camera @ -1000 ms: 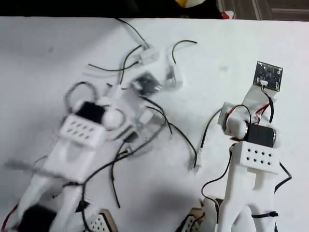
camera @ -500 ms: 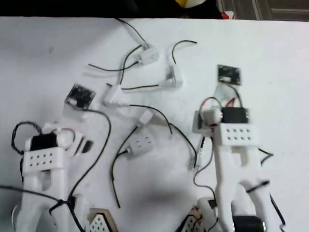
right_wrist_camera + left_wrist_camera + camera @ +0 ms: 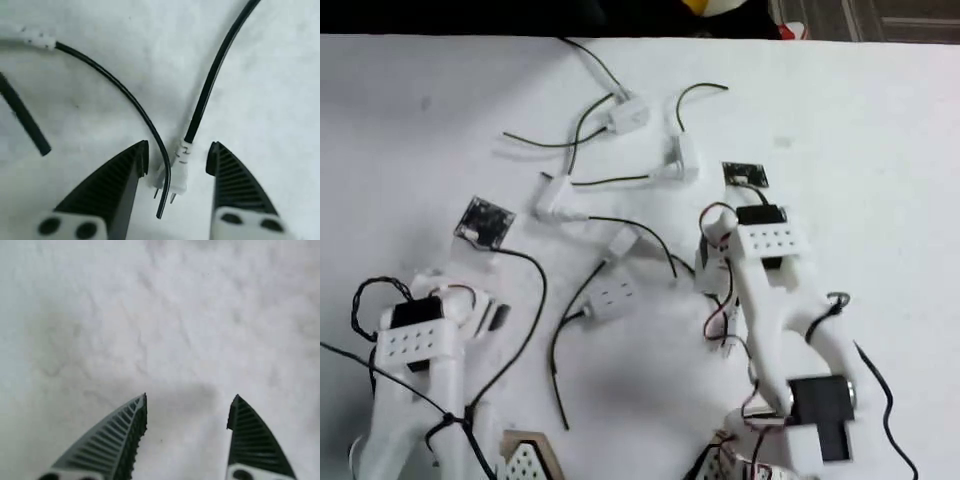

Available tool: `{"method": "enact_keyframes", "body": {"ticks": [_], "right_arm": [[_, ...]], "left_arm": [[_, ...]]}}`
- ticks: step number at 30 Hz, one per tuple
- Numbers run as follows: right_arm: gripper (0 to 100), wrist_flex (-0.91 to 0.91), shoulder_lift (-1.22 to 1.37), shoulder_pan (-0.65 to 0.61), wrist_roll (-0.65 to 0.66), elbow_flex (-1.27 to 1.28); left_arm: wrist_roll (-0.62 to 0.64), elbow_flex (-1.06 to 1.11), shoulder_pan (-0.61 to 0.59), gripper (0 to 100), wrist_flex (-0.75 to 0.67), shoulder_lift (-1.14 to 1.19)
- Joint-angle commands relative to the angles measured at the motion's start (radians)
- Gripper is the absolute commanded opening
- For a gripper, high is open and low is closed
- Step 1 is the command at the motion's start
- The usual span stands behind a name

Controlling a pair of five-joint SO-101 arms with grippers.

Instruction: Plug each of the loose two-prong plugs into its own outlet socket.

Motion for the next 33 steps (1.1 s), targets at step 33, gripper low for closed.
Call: {"method": "enact_keyframes", "body": {"ticks": [33], "right_arm": [[2.0, -0.323, 0.013, 0.171, 0.292, -0.153]], "left_arm": [[-0.011, 0.012, -0.008, 26, -0.021, -0.031]]}}
